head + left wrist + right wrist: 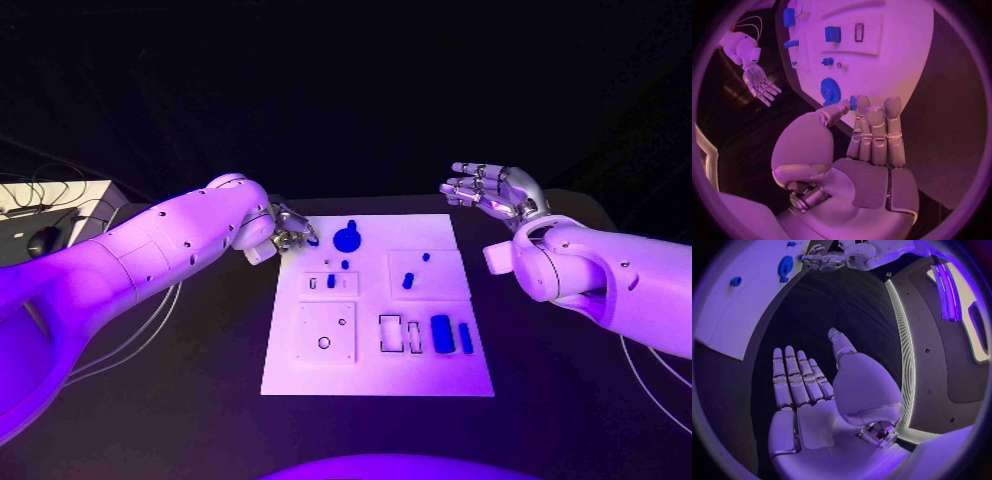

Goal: Assemble the parts on the task board

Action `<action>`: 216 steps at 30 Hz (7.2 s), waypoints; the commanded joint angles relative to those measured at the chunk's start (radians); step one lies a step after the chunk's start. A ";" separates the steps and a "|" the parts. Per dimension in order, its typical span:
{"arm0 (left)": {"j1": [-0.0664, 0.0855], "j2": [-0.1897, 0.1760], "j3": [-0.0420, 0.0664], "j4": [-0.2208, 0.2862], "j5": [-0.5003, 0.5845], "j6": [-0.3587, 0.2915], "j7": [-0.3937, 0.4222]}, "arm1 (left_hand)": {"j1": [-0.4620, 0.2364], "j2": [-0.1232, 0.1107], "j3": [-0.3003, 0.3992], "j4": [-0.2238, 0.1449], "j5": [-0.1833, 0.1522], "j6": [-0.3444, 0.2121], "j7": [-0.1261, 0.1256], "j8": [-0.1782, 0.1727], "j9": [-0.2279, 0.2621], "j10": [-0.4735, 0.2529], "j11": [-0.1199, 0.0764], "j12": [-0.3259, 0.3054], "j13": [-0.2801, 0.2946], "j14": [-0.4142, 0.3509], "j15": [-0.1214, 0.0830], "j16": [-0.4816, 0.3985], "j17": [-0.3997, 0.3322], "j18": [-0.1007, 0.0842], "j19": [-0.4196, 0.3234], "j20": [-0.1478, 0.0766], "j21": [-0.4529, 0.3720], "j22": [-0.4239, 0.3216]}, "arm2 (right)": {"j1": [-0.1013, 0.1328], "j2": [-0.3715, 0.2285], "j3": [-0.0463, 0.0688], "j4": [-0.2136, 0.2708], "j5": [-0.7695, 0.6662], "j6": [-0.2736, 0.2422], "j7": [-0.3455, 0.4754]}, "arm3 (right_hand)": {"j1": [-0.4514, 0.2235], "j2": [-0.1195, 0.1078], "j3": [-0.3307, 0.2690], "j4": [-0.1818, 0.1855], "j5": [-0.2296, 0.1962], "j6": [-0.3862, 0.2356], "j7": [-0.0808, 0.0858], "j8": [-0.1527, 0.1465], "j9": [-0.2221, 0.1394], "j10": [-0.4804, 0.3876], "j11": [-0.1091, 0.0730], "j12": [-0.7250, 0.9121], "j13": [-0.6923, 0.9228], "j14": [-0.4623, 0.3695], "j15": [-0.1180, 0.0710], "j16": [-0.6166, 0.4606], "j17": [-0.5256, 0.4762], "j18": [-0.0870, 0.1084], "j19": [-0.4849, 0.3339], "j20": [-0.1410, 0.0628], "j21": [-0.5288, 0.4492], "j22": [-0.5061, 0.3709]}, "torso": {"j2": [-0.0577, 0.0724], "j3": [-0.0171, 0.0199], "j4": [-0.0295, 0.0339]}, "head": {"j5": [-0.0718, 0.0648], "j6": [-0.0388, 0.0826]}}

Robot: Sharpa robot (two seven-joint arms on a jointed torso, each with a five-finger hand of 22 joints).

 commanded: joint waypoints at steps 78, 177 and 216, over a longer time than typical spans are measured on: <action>-0.043 -0.238 -0.125 0.511 -0.057 -0.230 -0.131 | -0.032 -0.050 -0.003 -0.096 0.303 0.219 -0.069 -0.102 0.261 0.177 -0.052 -0.098 0.173 0.100 -0.038 0.063 0.156 -0.051 0.141 -0.041 0.193 0.140 | -0.002 0.008 0.000 -0.040 -0.047 0.010 0.014 | 0.000 -0.001 0.002 -0.006 0.006 -0.009 0.078 -0.006 -0.001 -0.002 0.002 -0.004 0.000 -0.007 -0.001 0.001 -0.001 -0.004 -0.010 0.002 -0.004 -0.001 | -0.017 0.0003 0.0073 | 0.017 -0.028; -0.043 -0.225 -0.124 0.486 -0.112 -0.165 -0.152 | -0.047 0.040 -0.081 -0.126 0.298 0.269 -0.084 -0.108 0.273 0.216 -0.054 -0.096 0.154 0.104 -0.030 0.110 0.161 -0.065 0.153 -0.033 0.231 0.167 | -0.002 -0.001 0.000 -0.032 -0.049 0.020 0.010 | 0.001 -0.001 0.002 -0.007 0.007 -0.008 0.078 -0.006 -0.001 -0.003 0.002 -0.004 0.000 -0.012 -0.001 0.000 -0.001 -0.004 -0.012 0.002 -0.005 -0.002 | -0.017 0.0013 0.0074 | 0.018 -0.041; -0.042 -0.211 -0.124 0.489 -0.105 -0.137 -0.148 | -0.023 0.042 -0.212 -0.084 0.285 0.278 -0.089 -0.111 0.262 0.221 -0.051 -0.089 0.136 0.102 -0.027 0.111 0.154 -0.065 0.150 -0.027 0.230 0.163 | -0.002 -0.003 0.000 -0.030 -0.052 0.022 0.009 | 0.001 -0.001 0.003 -0.008 0.007 -0.008 0.078 -0.006 -0.001 -0.004 0.003 -0.004 0.000 -0.018 0.000 0.000 -0.002 -0.003 -0.015 0.003 -0.005 -0.002 | -0.017 0.0000 0.0091 | 0.015 -0.042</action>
